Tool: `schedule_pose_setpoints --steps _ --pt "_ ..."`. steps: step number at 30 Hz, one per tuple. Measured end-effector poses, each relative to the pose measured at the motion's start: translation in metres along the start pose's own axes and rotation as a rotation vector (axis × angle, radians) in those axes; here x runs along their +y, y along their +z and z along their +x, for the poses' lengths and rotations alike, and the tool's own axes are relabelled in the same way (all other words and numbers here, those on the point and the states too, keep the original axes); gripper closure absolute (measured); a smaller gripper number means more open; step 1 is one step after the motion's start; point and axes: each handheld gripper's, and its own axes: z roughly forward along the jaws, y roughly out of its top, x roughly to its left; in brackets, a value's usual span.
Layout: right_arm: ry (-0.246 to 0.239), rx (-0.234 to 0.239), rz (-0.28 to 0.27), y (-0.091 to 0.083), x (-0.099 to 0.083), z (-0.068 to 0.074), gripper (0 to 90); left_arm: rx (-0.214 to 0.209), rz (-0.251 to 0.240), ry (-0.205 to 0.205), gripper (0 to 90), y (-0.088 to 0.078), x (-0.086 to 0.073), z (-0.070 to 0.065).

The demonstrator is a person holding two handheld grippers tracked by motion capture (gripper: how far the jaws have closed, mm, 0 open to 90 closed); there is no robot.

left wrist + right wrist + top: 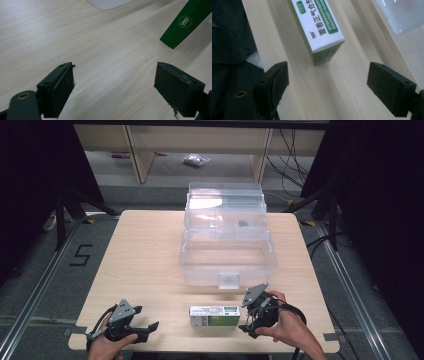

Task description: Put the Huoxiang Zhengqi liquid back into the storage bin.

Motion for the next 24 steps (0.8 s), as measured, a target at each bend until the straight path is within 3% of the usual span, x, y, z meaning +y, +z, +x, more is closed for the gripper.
schedule_pose_setpoints --steps 2,14,24 --pt "0.003 -0.001 0.007 0.000 0.003 0.001 18.6 0.007 0.012 0.016 15.4 -0.001 0.000 0.002" --pt "-0.054 0.003 0.034 0.003 0.026 0.006 18.8 0.001 0.003 0.004 15.4 0.000 0.000 0.001" --pt "-0.135 0.023 0.066 0.012 0.047 0.008 19.0 0.000 0.000 0.000 15.4 0.000 0.000 0.000"
